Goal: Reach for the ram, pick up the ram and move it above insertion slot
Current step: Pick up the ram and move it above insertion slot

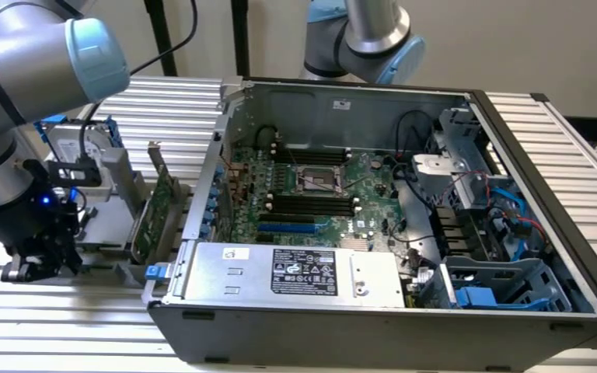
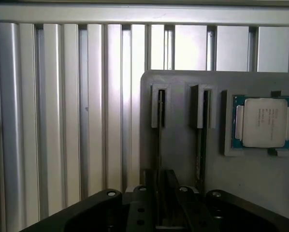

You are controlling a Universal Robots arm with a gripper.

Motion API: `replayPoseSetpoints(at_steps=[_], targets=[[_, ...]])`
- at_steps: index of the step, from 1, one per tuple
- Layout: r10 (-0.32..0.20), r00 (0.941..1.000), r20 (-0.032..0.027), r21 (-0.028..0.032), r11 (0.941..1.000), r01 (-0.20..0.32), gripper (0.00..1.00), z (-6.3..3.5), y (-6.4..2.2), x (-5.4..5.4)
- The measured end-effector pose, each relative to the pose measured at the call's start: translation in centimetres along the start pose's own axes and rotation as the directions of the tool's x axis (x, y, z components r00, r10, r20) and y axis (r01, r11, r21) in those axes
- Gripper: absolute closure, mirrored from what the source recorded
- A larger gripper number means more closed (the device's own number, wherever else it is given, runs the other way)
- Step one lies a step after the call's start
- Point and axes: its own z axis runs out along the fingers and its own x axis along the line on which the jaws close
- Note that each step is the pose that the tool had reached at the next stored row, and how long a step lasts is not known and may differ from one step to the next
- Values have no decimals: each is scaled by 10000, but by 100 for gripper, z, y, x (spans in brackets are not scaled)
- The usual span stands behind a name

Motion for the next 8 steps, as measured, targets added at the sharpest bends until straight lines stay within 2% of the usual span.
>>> replayPoseSetpoints(at_steps=[4, 5, 6, 8], targets=[[1, 10000, -1, -6, 10000, -1, 76, -1, 1, -11], [1, 10000, -3, -8, 10000, -1, 78, -2, 1, -13], [1, 10000, -3, -8, 10000, -1, 85, -2, 1, -15], [1, 10000, -2, -11, 10000, -1, 86, -1, 0, -18]])
